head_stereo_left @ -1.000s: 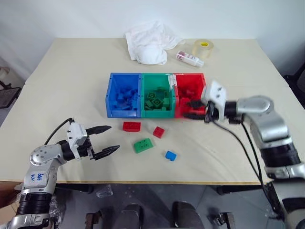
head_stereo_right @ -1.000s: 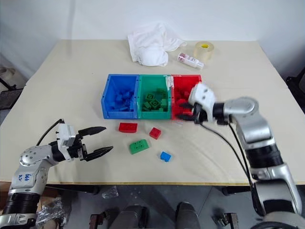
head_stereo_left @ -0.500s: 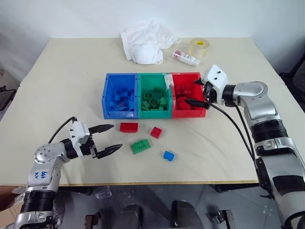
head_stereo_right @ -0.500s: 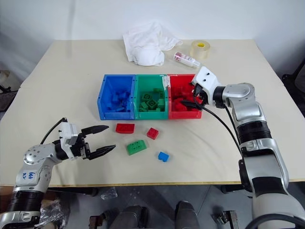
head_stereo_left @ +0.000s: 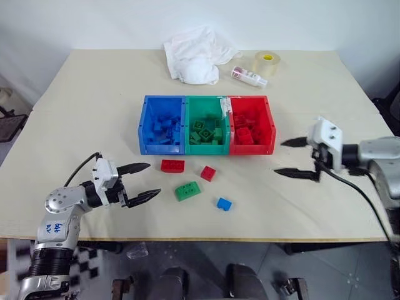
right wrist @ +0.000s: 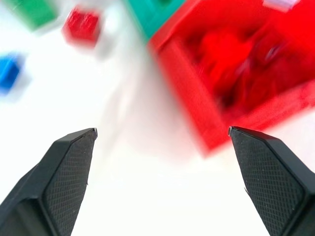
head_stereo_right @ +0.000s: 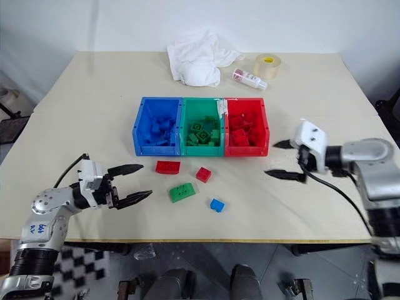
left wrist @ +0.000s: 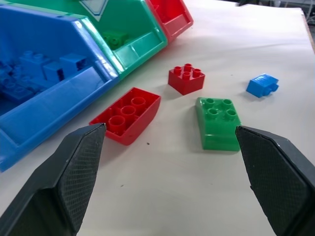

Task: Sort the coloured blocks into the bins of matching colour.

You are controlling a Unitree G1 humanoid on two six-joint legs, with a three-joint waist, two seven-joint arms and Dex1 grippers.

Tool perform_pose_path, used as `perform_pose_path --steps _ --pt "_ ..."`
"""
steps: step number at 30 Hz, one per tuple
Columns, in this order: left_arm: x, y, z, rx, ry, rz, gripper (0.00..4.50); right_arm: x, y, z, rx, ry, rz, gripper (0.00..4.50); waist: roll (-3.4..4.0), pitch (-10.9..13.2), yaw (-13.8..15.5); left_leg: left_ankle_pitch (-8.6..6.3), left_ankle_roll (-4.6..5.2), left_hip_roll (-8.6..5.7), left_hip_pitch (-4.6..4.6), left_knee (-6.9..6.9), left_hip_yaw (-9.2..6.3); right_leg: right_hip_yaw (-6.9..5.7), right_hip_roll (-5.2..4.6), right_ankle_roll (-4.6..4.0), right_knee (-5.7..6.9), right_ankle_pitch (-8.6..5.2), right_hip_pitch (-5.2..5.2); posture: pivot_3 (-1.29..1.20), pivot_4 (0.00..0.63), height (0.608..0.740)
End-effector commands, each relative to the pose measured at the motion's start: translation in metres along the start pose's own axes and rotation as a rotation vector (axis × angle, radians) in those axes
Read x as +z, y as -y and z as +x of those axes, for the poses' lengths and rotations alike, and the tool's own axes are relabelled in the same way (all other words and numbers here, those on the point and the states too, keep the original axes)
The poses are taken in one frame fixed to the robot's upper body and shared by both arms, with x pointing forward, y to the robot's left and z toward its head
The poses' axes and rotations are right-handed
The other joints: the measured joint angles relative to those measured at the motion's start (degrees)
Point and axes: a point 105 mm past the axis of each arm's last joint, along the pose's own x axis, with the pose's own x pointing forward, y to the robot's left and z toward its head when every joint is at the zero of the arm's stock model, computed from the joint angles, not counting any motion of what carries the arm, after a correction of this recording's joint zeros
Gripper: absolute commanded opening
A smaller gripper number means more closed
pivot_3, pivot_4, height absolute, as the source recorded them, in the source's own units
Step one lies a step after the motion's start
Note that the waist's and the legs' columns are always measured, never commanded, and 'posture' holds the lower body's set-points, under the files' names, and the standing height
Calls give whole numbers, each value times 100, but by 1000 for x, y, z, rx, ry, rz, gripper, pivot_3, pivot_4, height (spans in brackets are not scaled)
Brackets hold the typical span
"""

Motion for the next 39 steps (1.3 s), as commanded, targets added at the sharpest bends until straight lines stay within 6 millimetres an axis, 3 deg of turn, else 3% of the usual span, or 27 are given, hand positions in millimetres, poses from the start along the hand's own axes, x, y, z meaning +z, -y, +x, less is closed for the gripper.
perform_pose_path --steps 1,4,7,12,17,22,31,34,39 --pt "4 -3 -5 1 4 23 4500 1 -9 -21 9 -38 -12 4475 0 0 5 0 0 0 0 0 2 1 0 0 -1 0 0 0 150 740" --pt "4 -4 -7 -2 -3 23 4500 -8 -18 -28 16 -87 11 4475 0 0 4 0 0 1 1 1 6 1 0 0 -2 0 1 0 150 740" --pt "3 -4 -10 -3 -9 24 4500 -6 -25 -23 32 -75 14 4475 0 0 1 0 0 2 1 1 5 2 0 0 -2 0 1 0 150 740" --pt "5 -6 -10 0 -12 30 4500 10 -48 7 137 -18 0 4475 0 0 6 0 0 4 1 1 2 2 0 0 -4 0 1 0 150 740" --pt "7 -4 -12 6 -8 37 4500 23 -75 52 263 8 -42 4475 -1 0 7 0 -1 4 0 1 -1 1 0 0 -6 0 1 0 150 740" --pt "7 1 -14 10 -9 36 4500 32 -90 93 324 41 -87 4475 -1 0 2 0 0 3 0 1 -3 2 0 0 -5 0 -2 0 150 740" --pt "14 13 -12 8 -2 46 4500 28 -98 127 369 46 -144 4475 -1 0 -1 0 0 -4 -1 3 -13 1 -1 0 2 0 -2 0 150 740" --pt "16 15 -13 13 -2 47 4500 27 -98 130 371 47 -165 3902 -1 0 -10 0 0 -2 1 3 -11 1 1 0 3 0 -1 0 150 740" --pt "17 19 -16 18 -4 43 4500 30 -98 128 380 71 -181 2157 -1 0 -10 0 -1 -2 1 0 -11 1 1 -1 3 0 -2 0 150 740"
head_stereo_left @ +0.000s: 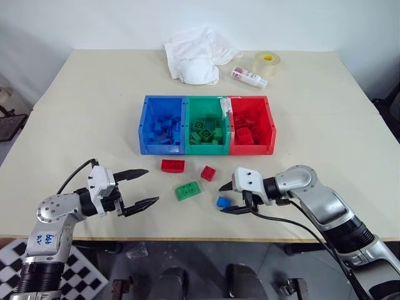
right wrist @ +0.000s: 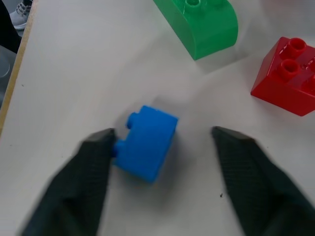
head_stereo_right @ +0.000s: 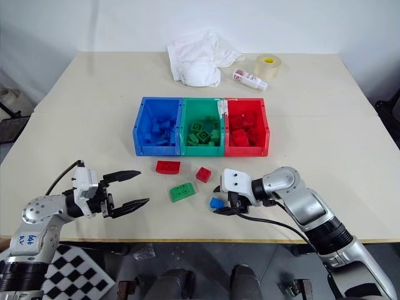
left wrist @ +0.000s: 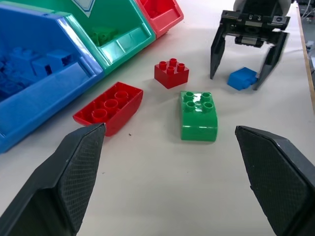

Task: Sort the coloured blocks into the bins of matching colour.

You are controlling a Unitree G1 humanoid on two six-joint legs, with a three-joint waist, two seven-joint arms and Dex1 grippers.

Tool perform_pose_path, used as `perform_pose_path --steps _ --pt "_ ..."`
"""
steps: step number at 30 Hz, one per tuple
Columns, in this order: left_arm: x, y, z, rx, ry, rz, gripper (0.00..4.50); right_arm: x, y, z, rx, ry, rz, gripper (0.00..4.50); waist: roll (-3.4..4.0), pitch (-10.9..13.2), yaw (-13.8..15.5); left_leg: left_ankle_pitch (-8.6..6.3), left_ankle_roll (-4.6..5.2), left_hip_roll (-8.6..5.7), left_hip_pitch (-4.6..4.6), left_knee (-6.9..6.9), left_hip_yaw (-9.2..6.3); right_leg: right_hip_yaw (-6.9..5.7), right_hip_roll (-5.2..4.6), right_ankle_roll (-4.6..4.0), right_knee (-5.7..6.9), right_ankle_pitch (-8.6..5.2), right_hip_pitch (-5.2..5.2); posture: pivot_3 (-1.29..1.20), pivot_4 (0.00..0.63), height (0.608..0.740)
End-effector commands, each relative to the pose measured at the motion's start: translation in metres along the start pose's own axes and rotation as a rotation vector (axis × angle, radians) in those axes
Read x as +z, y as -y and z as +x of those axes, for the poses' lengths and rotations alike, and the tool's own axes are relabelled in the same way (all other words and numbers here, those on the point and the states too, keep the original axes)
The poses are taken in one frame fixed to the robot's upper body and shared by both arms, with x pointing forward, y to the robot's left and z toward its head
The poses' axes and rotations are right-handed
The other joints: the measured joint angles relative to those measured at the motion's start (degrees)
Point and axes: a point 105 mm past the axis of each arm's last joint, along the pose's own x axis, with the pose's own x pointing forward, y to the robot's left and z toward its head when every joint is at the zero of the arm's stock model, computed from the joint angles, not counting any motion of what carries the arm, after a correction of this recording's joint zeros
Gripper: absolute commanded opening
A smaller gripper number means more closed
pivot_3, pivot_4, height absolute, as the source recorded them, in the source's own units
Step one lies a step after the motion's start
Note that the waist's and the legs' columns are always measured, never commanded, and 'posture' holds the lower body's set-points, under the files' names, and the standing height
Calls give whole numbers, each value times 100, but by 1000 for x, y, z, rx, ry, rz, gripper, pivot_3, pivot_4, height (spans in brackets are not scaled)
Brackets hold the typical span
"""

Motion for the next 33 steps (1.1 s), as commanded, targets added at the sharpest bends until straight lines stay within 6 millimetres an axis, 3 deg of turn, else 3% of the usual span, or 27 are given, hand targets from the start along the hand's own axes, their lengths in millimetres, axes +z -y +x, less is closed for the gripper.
perform_pose_path --steps 1,4,9,16,18,22,26,32,33 --pt "12 -1 -6 20 20 34 4500 6 -2 0 15 23 -32 1819 0 0 1 0 0 0 0 0 0 0 0 0 0 0 1 0 150 740" --pt "12 1 -7 24 20 32 4500 9 0 -2 4 35 -43 870 0 0 7 0 0 0 0 1 0 0 0 0 -1 0 1 0 150 740" --pt "13 2 -7 33 25 32 4500 30 10 -12 -38 111 -56 873 0 0 6 0 0 -1 0 2 0 1 0 0 -2 0 2 0 150 740" --pt "13 -3 -6 45 31 35 4500 67 53 -32 -169 184 -93 873 0 0 -6 -1 -2 3 1 -1 1 0 2 -1 -2 -1 -1 0 150 740" --pt "13 -6 -5 52 35 39 4500 81 73 -32 -235 221 -116 873 0 0 -16 -1 -1 3 1 -1 1 0 2 -1 -1 -1 -1 0 150 740" --pt "12 -8 -4 56 39 42 4500 105 100 -24 -301 278 -139 873 0 0 -67 0 -2 2 1 -3 0 -1 2 -2 4 -1 -5 0 150 740" --pt "12 -10 -1 62 48 48 4500 141 129 5 -362 341 -167 873 1 0 -184 0 -2 -4 1 -4 -1 -2 1 -2 10 -1 -7 0 150 740" --pt "11 -12 0 68 51 52 4500 174 142 39 -391 415 -158 873 2 0 -356 2 -8 -1 3 -26 -20 -15 3 -5 20 -3 -13 0 150 740" --pt "11 -12 1 68 52 52 4500 179 143 43 -399 432 -152 1223 2 0 -368 2 -8 -2 3 -26 -22 -15 3 -5 21 -3 -13 0 150 740"
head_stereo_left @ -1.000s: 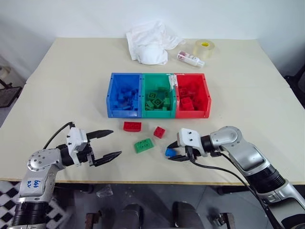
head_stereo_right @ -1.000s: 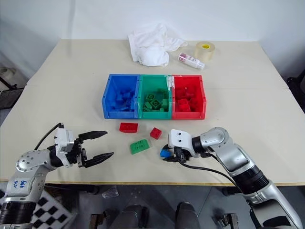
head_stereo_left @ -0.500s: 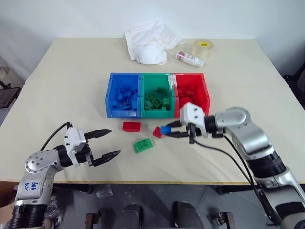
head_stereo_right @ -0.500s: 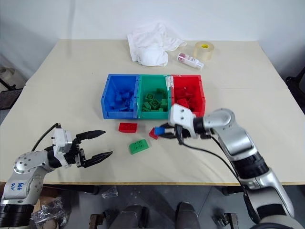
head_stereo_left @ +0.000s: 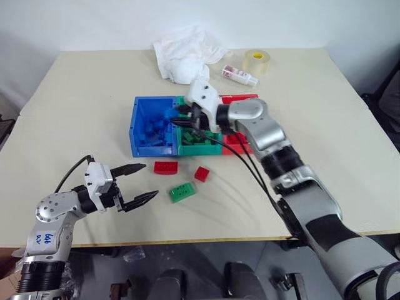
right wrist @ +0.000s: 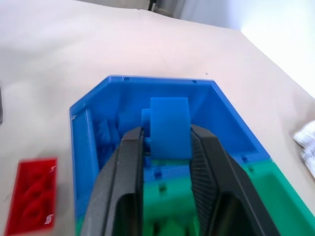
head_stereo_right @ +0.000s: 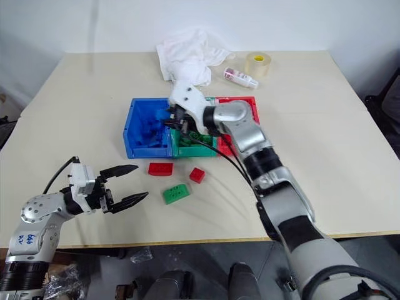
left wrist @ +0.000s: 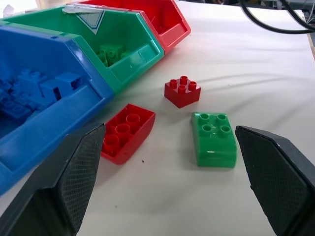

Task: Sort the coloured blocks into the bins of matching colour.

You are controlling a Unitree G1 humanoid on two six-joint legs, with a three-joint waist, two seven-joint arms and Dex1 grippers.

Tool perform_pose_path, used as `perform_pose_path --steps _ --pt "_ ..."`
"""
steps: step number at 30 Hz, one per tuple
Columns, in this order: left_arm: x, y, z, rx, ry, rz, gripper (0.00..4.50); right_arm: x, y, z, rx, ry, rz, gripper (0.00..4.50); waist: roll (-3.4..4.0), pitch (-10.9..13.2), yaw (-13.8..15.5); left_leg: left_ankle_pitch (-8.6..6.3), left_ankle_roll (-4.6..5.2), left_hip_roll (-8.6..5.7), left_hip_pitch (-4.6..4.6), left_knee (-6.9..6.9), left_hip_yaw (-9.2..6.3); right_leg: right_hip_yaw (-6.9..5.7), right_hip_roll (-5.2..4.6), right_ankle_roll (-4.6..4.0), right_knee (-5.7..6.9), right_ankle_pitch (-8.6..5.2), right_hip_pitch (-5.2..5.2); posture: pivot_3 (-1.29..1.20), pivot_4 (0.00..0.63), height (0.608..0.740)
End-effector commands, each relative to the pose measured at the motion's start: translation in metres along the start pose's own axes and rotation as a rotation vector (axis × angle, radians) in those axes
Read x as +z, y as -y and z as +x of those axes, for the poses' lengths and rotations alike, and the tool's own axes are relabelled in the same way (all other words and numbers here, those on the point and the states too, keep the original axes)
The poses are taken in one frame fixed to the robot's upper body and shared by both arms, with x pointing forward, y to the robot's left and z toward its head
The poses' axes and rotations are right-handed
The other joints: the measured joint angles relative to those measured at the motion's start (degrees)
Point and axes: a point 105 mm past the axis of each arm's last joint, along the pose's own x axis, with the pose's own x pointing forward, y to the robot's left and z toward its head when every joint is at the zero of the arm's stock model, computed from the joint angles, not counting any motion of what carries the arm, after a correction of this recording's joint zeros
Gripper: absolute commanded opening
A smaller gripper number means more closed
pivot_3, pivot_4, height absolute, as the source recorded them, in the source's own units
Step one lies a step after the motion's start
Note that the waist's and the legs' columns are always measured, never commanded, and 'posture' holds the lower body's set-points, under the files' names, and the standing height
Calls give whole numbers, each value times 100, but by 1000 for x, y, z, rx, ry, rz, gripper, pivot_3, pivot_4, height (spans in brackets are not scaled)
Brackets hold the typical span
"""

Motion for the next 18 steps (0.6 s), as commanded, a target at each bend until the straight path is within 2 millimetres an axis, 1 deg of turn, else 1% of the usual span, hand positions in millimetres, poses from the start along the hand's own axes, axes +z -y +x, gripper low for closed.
perform_pose_path --steps 1,2,4,8,10,13,16,18 --pt "4 -1 1 10 20 25 4500 19 8 13 -69 73 -3 1598 1 0 -27 0 0 -1 0 0 -4 0 0 0 0 0 0 0 150 740" --pt "4 -1 1 11 21 25 4500 19 8 17 -81 75 2 1816 1 1 -42 0 0 -1 0 0 -7 0 0 0 1 0 1 0 150 740" --pt "4 -2 2 13 23 27 4500 23 9 22 -112 97 -8 2511 3 2 -72 1 -1 -2 0 0 -12 0 0 0 3 0 2 0 150 740" --pt "3 -2 2 16 25 29 4500 31 13 21 -128 148 1 3875 4 2 -105 1 -3 -3 0 -3 -19 0 1 0 5 0 2 0 150 740" --pt "3 -1 3 16 26 29 4500 33 13 17 -113 172 5 3875 5 2 -116 1 -3 -3 0 -4 -19 1 1 0 5 0 2 0 150 740" --pt "2 -1 4 14 27 29 4500 28 8 0 -37 206 -27 3875 5 2 -102 1 -3 -2 0 -4 -20 2 1 0 5 0 2 0 150 740" --pt "2 -1 4 13 27 28 4500 17 0 -23 42 214 -57 3875 5 2 -80 1 -2 -7 -1 2 -28 8 0 0 5 0 7 0 150 740" --pt "1 -2 4 14 26 27 4500 10 -4 -44 71 224 -65 3875 4 2 -61 1 -2 -10 -1 5 -33 10 -1 0 5 0 11 0 150 740"
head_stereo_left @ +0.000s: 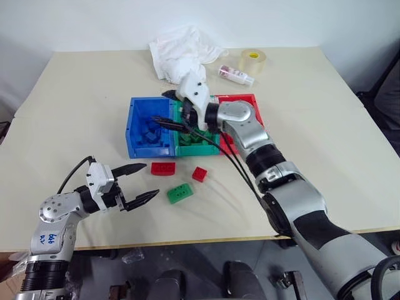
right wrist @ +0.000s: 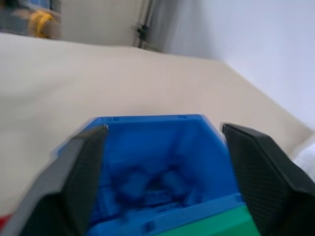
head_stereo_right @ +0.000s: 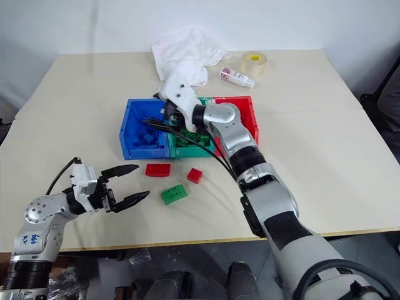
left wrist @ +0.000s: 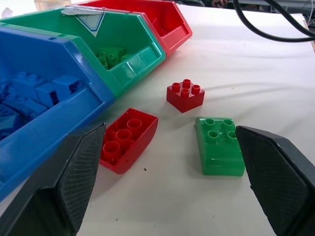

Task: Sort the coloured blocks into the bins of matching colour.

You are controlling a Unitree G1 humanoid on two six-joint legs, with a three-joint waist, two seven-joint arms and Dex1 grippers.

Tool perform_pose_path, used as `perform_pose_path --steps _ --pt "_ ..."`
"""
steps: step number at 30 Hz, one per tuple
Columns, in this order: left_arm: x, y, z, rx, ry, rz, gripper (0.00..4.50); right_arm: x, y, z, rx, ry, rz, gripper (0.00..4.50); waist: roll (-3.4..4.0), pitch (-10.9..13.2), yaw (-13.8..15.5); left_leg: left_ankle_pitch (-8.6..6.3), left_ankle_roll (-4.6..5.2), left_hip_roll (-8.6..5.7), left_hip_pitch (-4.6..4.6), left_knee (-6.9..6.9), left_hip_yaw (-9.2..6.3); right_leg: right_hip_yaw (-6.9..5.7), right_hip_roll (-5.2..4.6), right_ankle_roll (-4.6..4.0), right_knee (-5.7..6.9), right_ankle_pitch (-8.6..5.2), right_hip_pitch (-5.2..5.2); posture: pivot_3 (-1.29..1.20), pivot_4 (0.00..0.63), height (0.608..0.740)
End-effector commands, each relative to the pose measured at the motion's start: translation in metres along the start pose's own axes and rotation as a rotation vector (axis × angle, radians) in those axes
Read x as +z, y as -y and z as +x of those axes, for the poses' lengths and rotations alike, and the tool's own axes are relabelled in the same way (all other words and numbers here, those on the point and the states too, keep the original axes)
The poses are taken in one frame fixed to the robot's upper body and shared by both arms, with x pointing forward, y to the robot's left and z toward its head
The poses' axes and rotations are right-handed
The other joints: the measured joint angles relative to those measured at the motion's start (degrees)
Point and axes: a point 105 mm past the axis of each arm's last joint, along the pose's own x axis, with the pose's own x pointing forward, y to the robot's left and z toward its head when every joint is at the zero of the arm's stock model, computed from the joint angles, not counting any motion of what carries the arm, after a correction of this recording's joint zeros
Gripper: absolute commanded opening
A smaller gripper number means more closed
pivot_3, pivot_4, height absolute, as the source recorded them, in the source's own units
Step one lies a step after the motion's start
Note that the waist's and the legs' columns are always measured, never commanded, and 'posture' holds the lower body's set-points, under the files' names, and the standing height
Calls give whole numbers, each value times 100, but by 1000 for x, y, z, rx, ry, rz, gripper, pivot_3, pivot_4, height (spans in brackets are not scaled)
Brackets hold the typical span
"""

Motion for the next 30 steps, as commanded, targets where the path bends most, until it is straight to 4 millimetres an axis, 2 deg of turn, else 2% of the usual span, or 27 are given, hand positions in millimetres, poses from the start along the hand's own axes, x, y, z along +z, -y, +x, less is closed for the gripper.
perform_pose_path --steps 1,6,9,14,18,21,25,30 --pt "5 -1 0 0 11 32 4500 14 -4 -33 66 62 -50 3875 0 0 10 0 0 -1 0 2 0 1 -1 0 0 0 0 0 150 740" --pt "3 -2 -2 5 3 25 4500 8 -16 -88 135 12 -27 3875 0 0 39 0 0 0 -1 2 2 0 -1 0 -4 0 0 0 150 740" --pt "2 -2 -7 10 -7 20 4500 1 -29 -127 194 -58 20 3875 0 0 102 0 0 2 -1 1 7 0 0 0 -9 0 -1 0 150 740" --pt "1 -2 -16 14 -28 18 4500 -21 -49 -197 225 -290 125 3875 -1 1 282 -2 3 1 -3 10 18 7 -2 0 -21 0 2 0 150 740" --pt "2 -3 -20 14 -36 20 4500 -29 -56 -232 184 -419 169 3875 -1 1 328 -2 4 3 -2 18 36 18 -4 0 -25 0 3 0 150 740" --pt "2 -3 -21 10 -39 20 4500 -28 -58 -241 165 -449 176 3875 -1 1 351 -2 3 7 -1 19 40 19 -3 0 -28 0 4 0 150 740" --pt "3 -4 -19 6 -38 20 4500 -28 -59 -235 158 -446 173 3875 -1 1 341 -2 3 13 -1 17 47 19 -2 0 -31 0 1 0 150 740" --pt "4 -5 -18 5 -34 23 4500 -30 -63 -210 151 -396 174 3875 -1 1 379 -2 3 12 -1 18 47 18 -2 0 -32 0 3 0 150 740"
